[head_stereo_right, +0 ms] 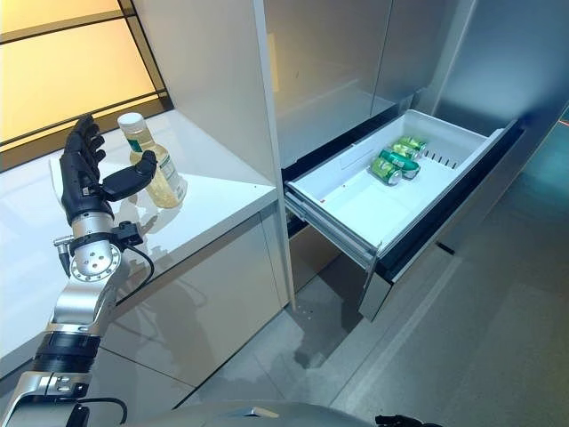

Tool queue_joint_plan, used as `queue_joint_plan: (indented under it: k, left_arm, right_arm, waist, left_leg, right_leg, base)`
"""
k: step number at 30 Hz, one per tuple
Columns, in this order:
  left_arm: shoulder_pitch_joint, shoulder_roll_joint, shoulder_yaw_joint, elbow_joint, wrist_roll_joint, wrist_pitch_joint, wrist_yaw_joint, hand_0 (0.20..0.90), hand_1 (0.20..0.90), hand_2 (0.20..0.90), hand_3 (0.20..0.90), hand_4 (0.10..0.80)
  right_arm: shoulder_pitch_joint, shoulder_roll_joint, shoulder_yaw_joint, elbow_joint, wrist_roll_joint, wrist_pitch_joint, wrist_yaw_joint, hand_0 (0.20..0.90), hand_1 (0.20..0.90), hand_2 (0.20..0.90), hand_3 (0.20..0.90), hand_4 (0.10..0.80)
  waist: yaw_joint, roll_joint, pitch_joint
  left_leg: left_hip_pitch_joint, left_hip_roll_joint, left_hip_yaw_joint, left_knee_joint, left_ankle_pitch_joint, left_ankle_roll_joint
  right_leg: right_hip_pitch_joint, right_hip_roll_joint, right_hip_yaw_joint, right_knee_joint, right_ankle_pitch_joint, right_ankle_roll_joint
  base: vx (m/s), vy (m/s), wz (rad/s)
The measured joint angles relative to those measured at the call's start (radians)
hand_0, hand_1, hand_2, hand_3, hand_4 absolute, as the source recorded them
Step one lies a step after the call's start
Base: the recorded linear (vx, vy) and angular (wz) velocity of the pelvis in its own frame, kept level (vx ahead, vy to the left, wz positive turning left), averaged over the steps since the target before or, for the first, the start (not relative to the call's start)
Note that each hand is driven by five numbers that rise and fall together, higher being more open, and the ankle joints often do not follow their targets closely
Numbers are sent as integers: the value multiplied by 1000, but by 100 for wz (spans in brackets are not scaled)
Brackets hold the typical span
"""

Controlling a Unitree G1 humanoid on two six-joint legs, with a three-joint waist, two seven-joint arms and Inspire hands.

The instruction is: Put drinks into fridge and close the fridge

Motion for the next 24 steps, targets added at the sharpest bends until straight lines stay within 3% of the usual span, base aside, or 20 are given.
queue_joint_plan:
  k: [11,24]
  left_arm:
    - [10,-71,-14,5,-256,39,-107,900,900,900,900,800]
    - [10,-71,-20,5,-273,37,-112,900,900,900,900,800]
  right_arm:
    - [-2,-1,0,-5,-6,11,0,900,900,900,900,800]
    - [-2,-3,0,-18,-7,30,0,900,900,900,900,800]
  waist:
    - [0,1,-2]
    - [-1,-5,3]
  left_leg:
    - [0,0,2,0,0,0]
    - [0,0,3,0,0,0]
  right_leg:
    - [-1,0,2,-1,0,0]
    - [-1,0,3,-1,0,0]
  base:
    - [0,0,0]
    - [0,0,0]
